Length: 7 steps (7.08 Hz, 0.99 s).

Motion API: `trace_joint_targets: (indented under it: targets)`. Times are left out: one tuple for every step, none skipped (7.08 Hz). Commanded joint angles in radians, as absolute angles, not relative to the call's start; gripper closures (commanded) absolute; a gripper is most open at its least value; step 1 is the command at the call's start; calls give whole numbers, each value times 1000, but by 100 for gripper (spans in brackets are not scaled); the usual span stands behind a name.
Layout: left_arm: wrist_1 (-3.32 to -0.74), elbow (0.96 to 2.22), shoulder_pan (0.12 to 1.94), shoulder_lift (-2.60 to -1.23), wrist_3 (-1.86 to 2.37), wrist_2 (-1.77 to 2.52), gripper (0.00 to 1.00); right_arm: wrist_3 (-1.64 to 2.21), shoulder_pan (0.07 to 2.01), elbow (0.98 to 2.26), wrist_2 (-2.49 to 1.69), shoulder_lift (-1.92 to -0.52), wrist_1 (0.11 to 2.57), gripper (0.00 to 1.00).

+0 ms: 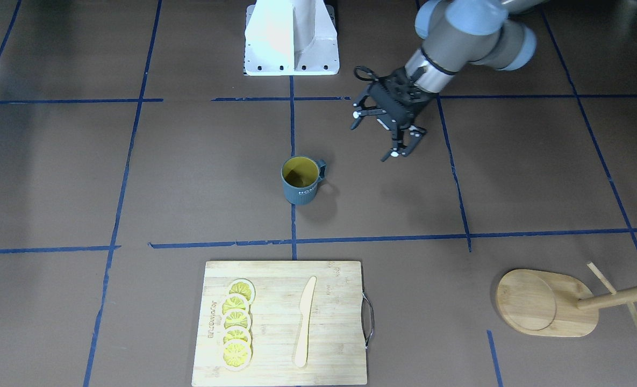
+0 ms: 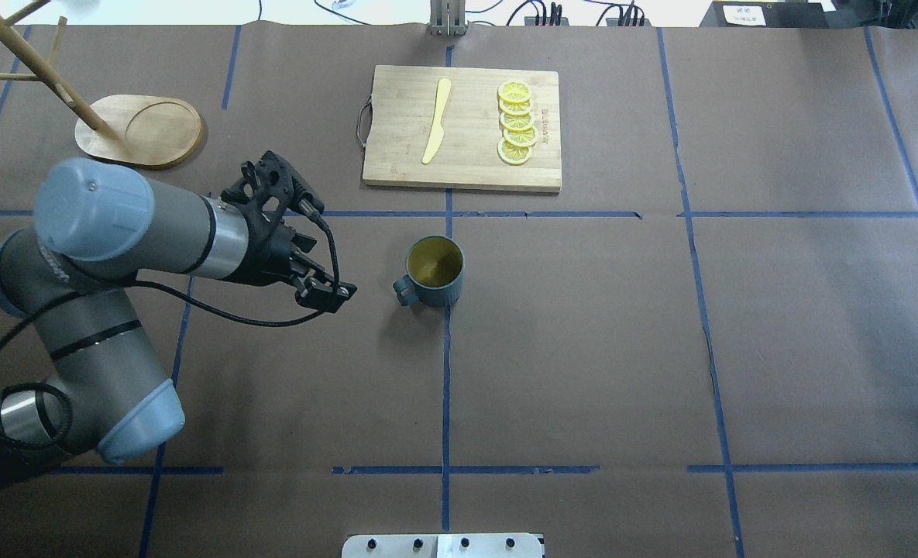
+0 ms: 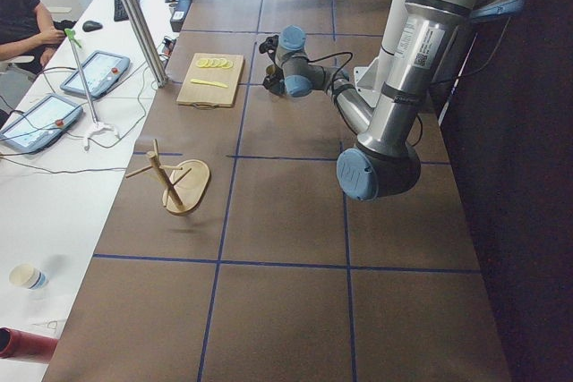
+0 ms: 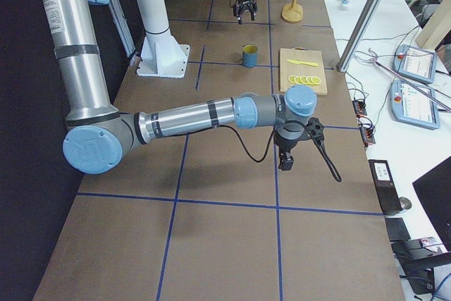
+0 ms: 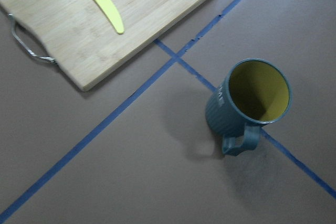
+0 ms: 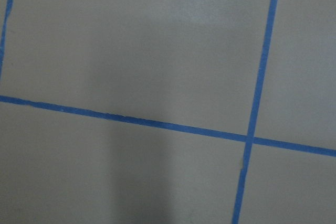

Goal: Hang cup on storage rack
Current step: 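Reach the left gripper to the teal mug and grasp its rim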

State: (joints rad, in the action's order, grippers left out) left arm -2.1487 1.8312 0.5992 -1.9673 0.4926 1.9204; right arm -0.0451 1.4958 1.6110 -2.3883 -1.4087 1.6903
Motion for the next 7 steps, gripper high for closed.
trace_joint_targets:
  targets:
    - [-2169, 1799, 560, -1983, 502, 1876, 0, -129, 1535, 1604, -2384, -1489, 1686, 1]
    - [-2186, 1752, 557, -2011, 503, 1876, 0, -149, 1566, 1618, -2382, -1523, 1686, 1]
    - [-2219, 1687, 546, -2037, 506, 1876, 0, -149, 1580, 1644, -2382, -1558, 1686, 1]
    - [-2259, 1642, 535, -2063, 503, 1876, 0, -143, 1580, 1672, -2382, -1578, 1686, 1]
    - [-2263, 1606, 532, -2077, 505, 1876, 0, -137, 1580, 1687, -2384, -1589, 1686, 1]
    - [-2285, 1562, 531, -2107, 506, 1876, 1, -133, 1582, 1709, -2382, -1595, 1687, 1]
    - [-2302, 1527, 528, -2130, 506, 1876, 1, -133, 1580, 1709, -2382, -1595, 1687, 1]
